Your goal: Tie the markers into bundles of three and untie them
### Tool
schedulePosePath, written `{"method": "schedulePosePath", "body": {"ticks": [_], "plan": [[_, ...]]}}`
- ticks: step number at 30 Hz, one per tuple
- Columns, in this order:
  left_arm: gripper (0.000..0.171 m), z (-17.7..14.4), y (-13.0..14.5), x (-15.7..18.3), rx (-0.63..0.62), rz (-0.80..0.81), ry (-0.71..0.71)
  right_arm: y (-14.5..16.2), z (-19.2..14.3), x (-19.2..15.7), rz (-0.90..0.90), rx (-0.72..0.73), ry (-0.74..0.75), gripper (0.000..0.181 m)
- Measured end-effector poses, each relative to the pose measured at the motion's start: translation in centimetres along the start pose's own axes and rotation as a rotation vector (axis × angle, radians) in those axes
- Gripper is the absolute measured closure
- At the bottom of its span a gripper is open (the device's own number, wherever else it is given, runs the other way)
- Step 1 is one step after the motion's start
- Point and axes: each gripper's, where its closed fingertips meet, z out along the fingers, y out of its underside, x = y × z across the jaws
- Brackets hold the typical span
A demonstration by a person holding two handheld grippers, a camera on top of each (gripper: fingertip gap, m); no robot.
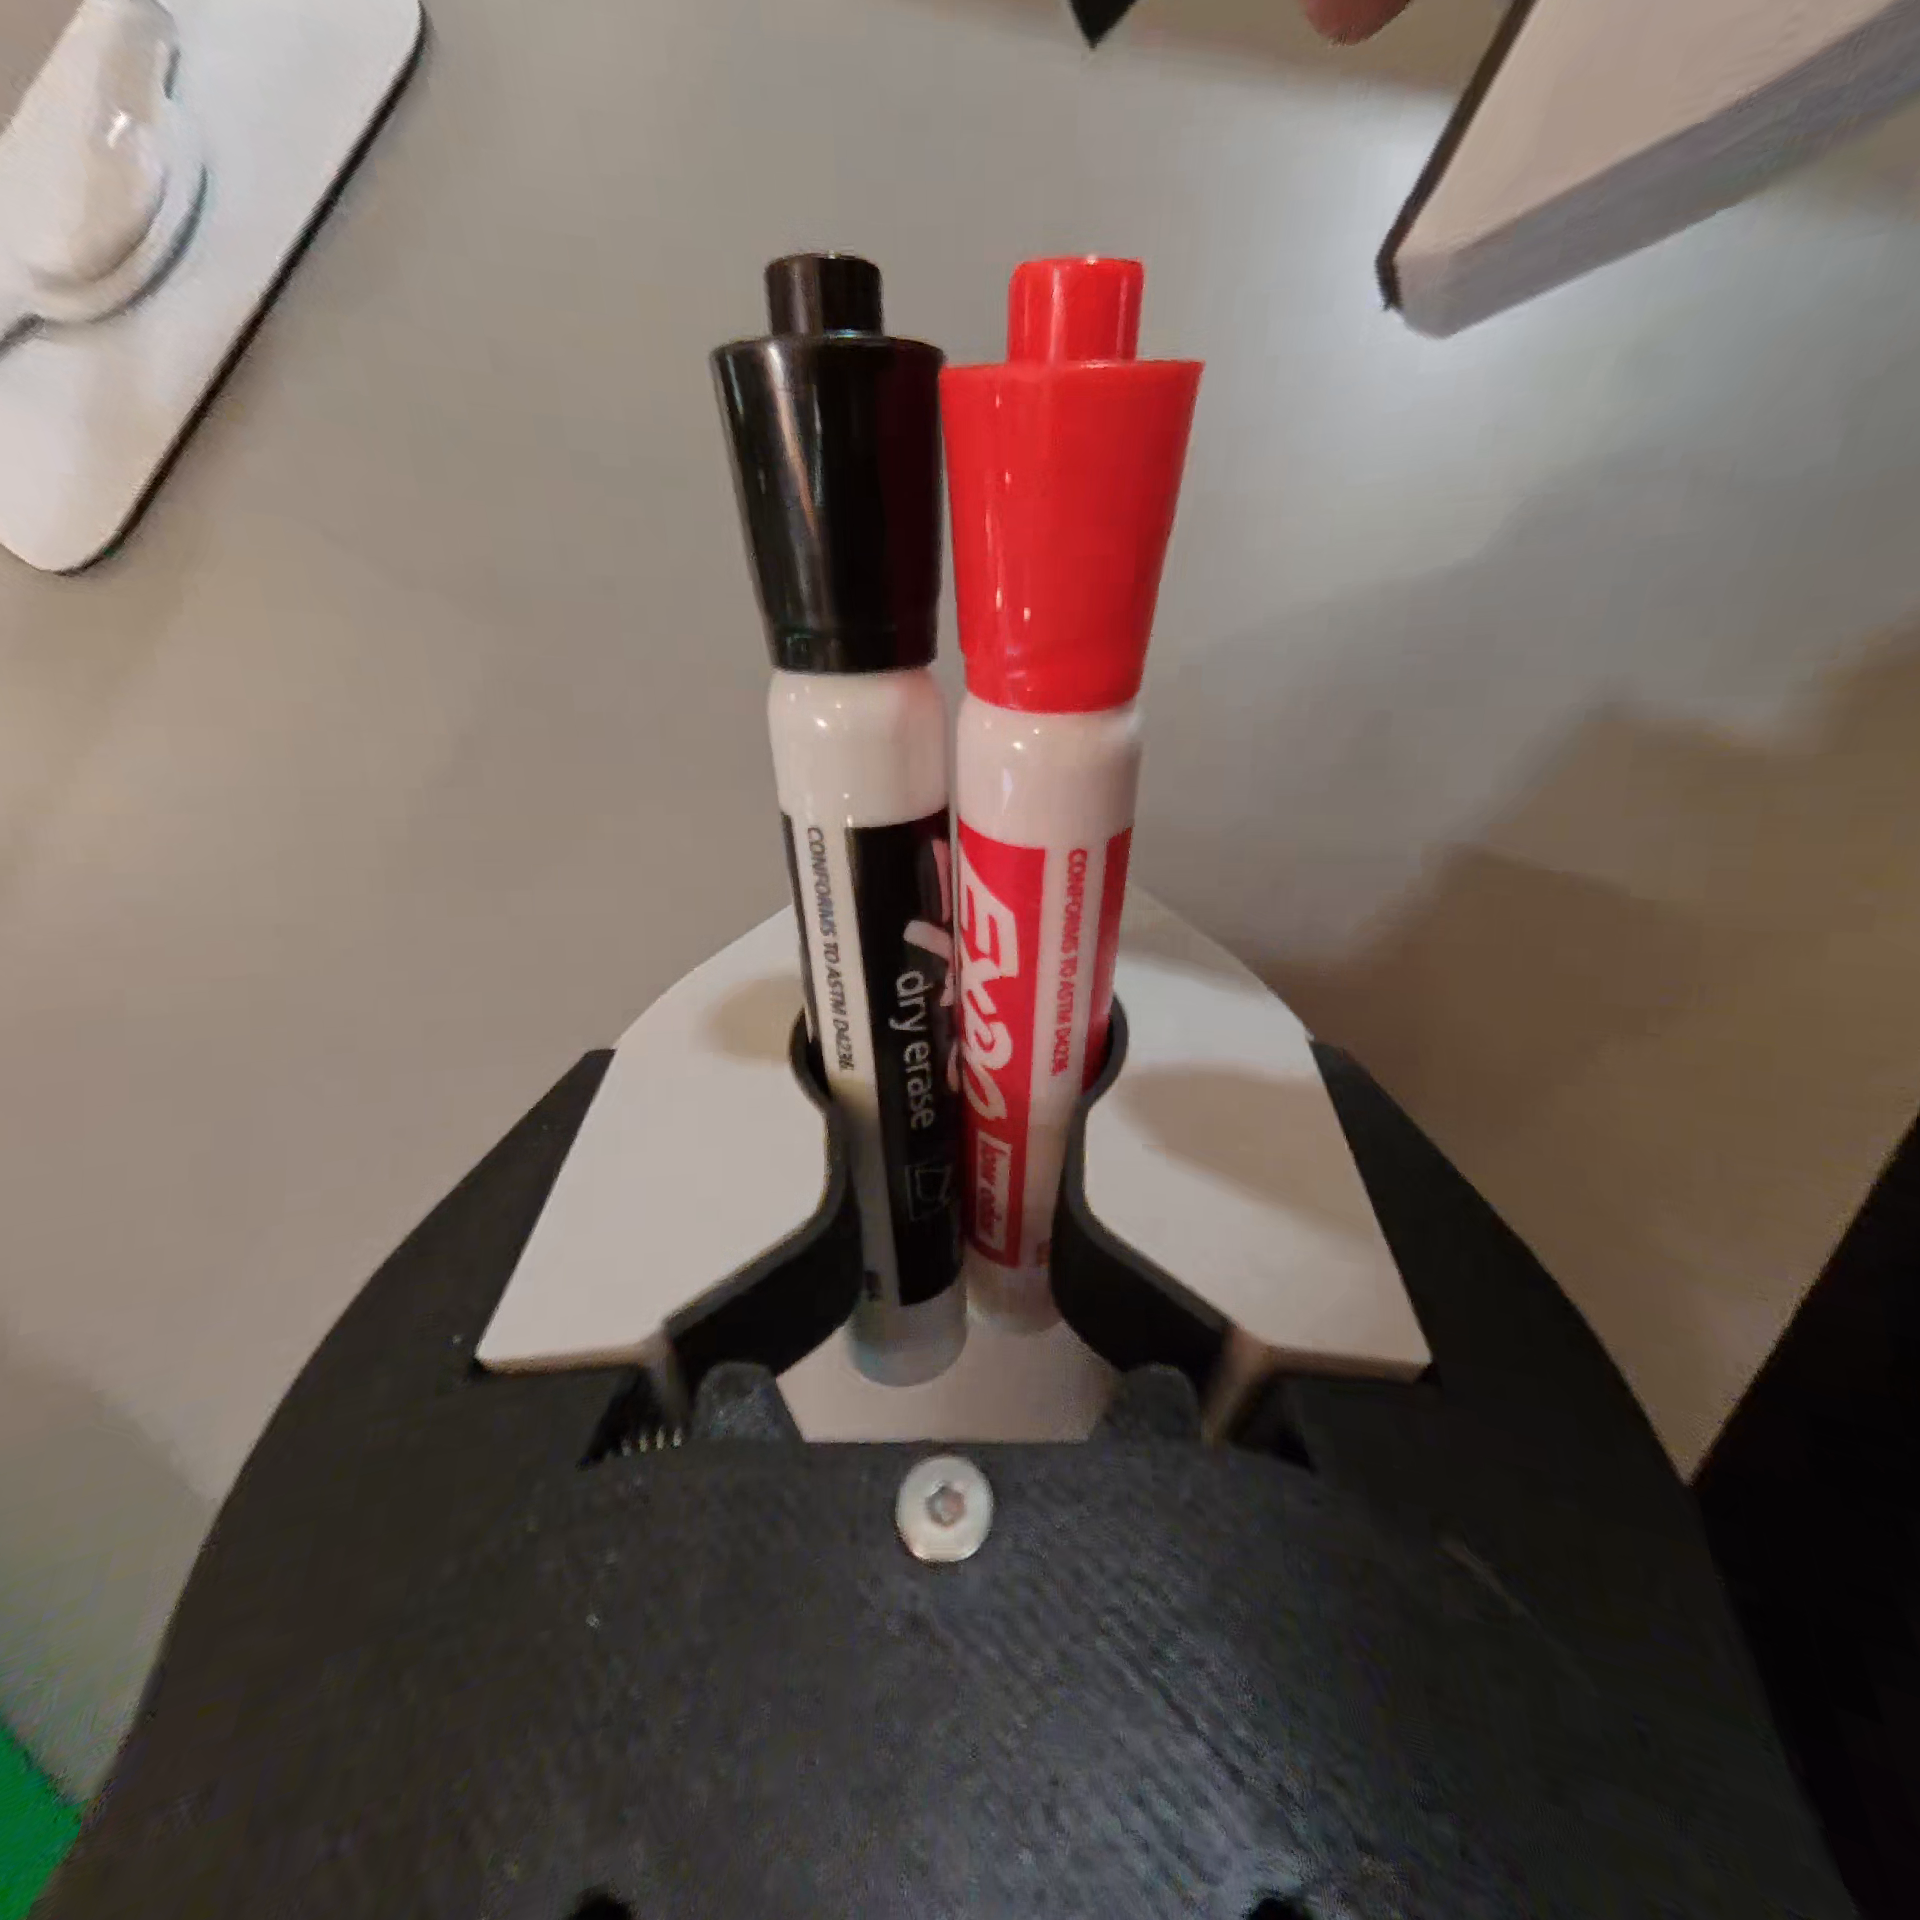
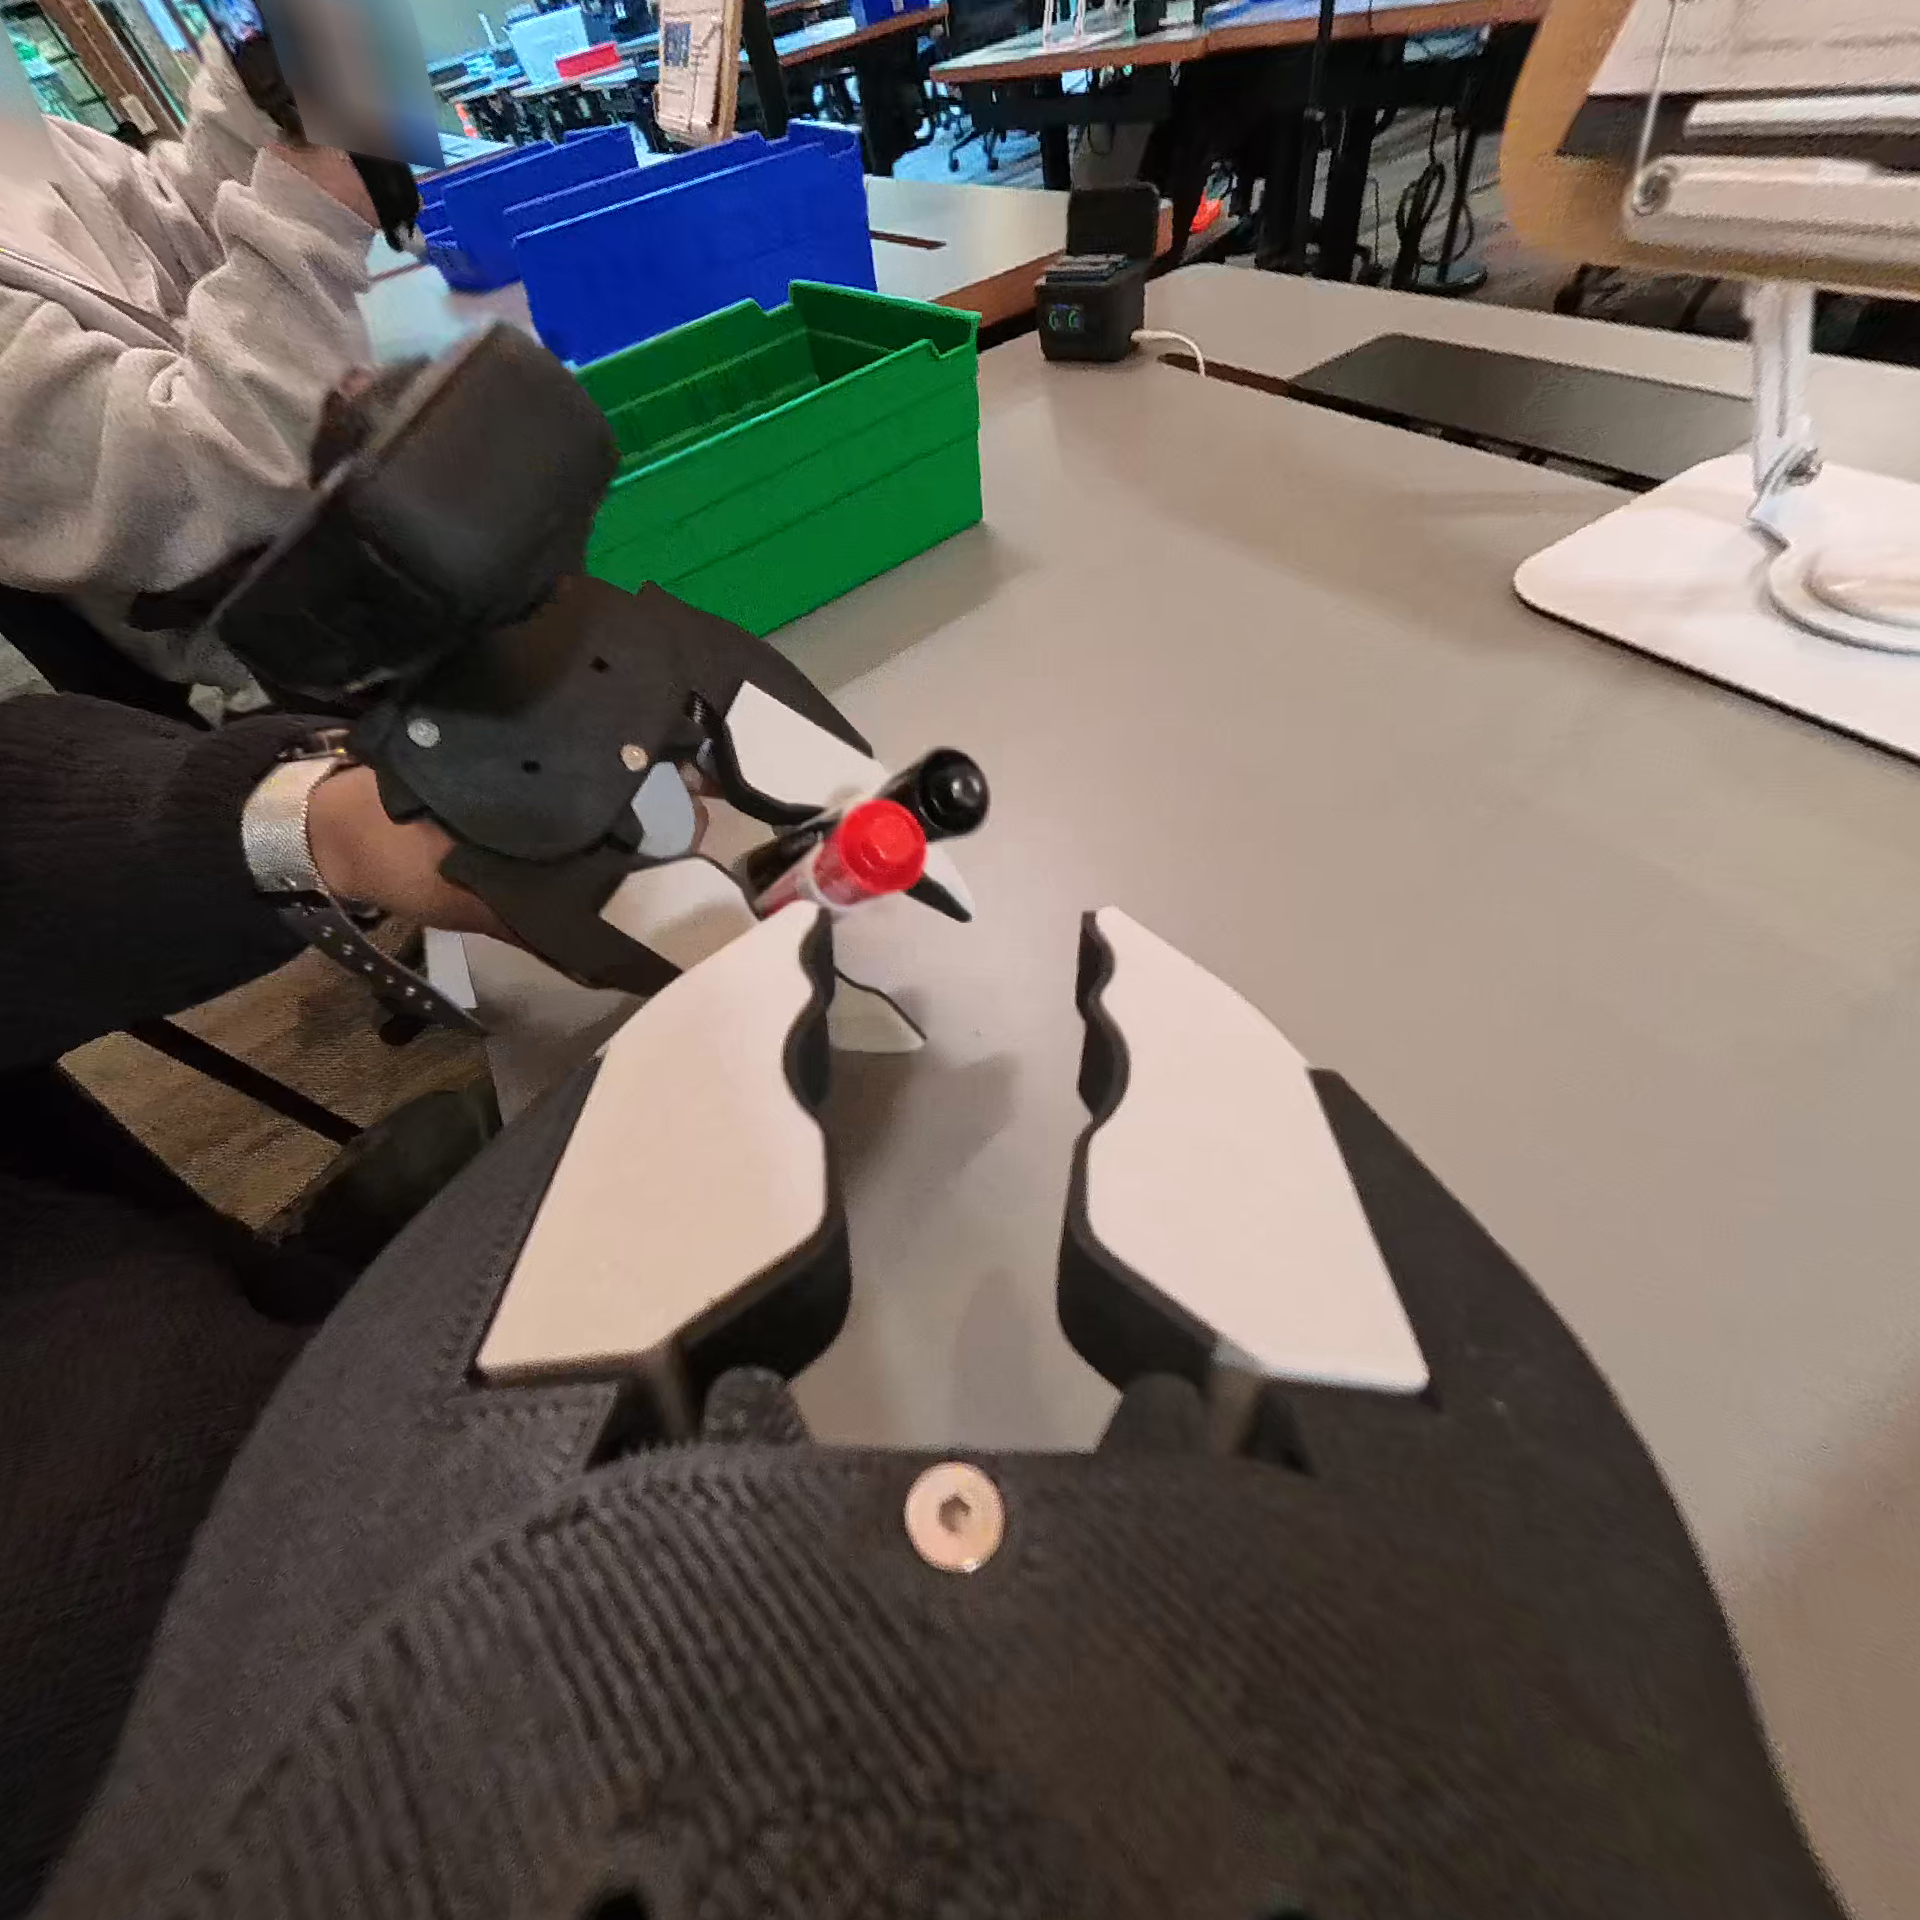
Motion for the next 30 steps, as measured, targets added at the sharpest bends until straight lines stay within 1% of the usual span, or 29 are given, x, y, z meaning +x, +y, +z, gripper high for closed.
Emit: {"method": "schedulePosePath", "body": {"ticks": [2, 4, 7, 11, 13, 21, 25, 30], "plan": [[0.127, 0.3, 0.5, 0.0, -0.026, 0.053, -0.030, 0.0, 0.2, -0.4, -0.013, 0.012, -0.001, 0.134], [0.127, 0.4, 0.4, 0.3, -0.022, 0.077, -0.034, 0.2, 0.3, -0.4, 0.009, 0.019, -0.005, 0.133], [0.127, 0.5, -0.2, 1.3, 0.007, 0.051, 0.014, 0.5, 0.6, -0.3, 0.071, 0.027, -0.027, 0.131], [0.127, 0.7, -0.7, 2.4, 0.030, 0.006, 0.076, 0.9, 0.8, -0.7, 0.162, 0.042, -0.100, 0.129], [0.126, 0.8, -0.9, 3.0, 0.036, -0.011, 0.104, 0.8, 0.7, -0.9, 0.180, 0.060, -0.127, 0.127], [0.127, 0.8, -1.8, 4.3, 0.075, -0.058, 0.174, 0.6, 0.5, -1.6, 0.116, 0.078, -0.167, 0.131], [0.127, 0.3, -2.2, 4.0, 0.106, -0.072, 0.177, 0.4, 0.3, -1.5, 0.103, 0.094, -0.158, 0.131], [0.128, -0.1, -1.9, 3.3, 0.095, -0.084, 0.173, 0.1, -0.1, -0.5, 0.121, 0.117, -0.134, 0.130]]}}
